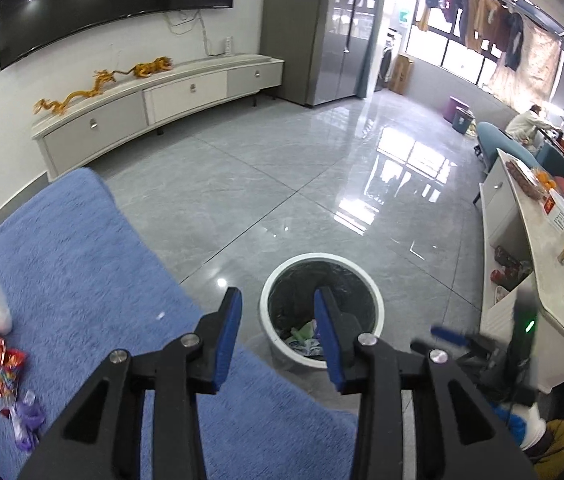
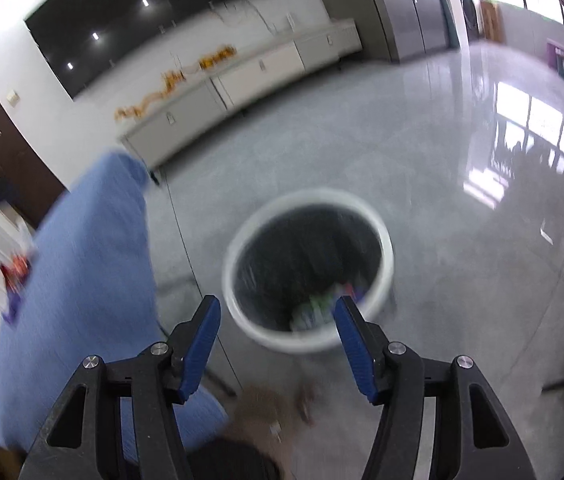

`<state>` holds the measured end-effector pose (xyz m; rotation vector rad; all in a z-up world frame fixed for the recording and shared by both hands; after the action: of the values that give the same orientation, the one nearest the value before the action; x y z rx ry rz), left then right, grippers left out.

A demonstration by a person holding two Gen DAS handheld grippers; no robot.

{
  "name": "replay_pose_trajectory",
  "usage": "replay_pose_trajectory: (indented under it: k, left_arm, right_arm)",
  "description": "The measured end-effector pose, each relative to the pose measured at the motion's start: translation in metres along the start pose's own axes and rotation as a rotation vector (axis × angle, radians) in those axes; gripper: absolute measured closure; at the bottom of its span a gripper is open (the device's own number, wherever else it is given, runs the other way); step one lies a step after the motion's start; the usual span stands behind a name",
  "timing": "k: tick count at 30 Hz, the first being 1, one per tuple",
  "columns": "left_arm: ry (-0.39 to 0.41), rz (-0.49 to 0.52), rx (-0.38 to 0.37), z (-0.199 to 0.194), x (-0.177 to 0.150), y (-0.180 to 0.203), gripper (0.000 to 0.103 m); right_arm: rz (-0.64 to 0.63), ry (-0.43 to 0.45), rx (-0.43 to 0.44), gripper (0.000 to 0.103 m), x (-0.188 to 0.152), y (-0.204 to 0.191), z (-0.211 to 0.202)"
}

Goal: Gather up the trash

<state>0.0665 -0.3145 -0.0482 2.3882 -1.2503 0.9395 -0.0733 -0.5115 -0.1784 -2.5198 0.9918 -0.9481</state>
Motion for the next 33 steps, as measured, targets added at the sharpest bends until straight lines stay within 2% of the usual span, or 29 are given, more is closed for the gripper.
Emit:
replay_pose_trajectory:
  k: [4,6,10,14,21,24,33]
  left_arm:
    - [-0.017,-0.020,0.037,-0.002,-0.015,-0.012,0.067]
    - [-0.032,-0.016,0.063,-0.002,-0.020,-0.016,0.067]
    - [-0.046,-0.031,0.127,-0.007,-0.032,-0.036,0.067]
    - [-0.071,-0.094,0.180,-0.007,-0.044,-0.061,0.067]
    - [-0.105,-0.147,0.241,-0.011,-0.066,-0.093,0.067]
    - [-0.115,-0.160,0.254,-0.012,-0.069,-0.102,0.067]
    - [-0.121,-0.199,0.242,0.001,-0.075,-0.126,0.067]
  right_arm:
    - [0.074,-0.165,-0.045,0.046,-0.054,0.048,0.050]
    - [0.116,-0.276,-0.070,0.046,-0.086,0.073,0.087]
    - [0.198,-0.444,-0.064,0.046,-0.131,0.100,0.149]
    - [0.230,-0.554,-0.062,0.050,-0.158,0.107,0.205]
    - [0.232,-0.647,-0.049,0.052,-0.179,0.094,0.290]
    - [0.214,-0.658,-0.072,0.054,-0.188,0.086,0.305]
    - [0.230,-0.677,-0.150,0.066,-0.206,0.097,0.333]
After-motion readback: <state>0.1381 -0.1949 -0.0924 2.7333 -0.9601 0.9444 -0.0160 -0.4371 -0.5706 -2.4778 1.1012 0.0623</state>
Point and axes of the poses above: each gripper's, at about its wrist camera, not at the fingertips, and z roughly the way its jaws point, y to its right, x to its top, the point moved 3 cm from there along z, roughly the way its jaws point, and after that the axes turned 12 degrees about z, right-handed, at the moved point
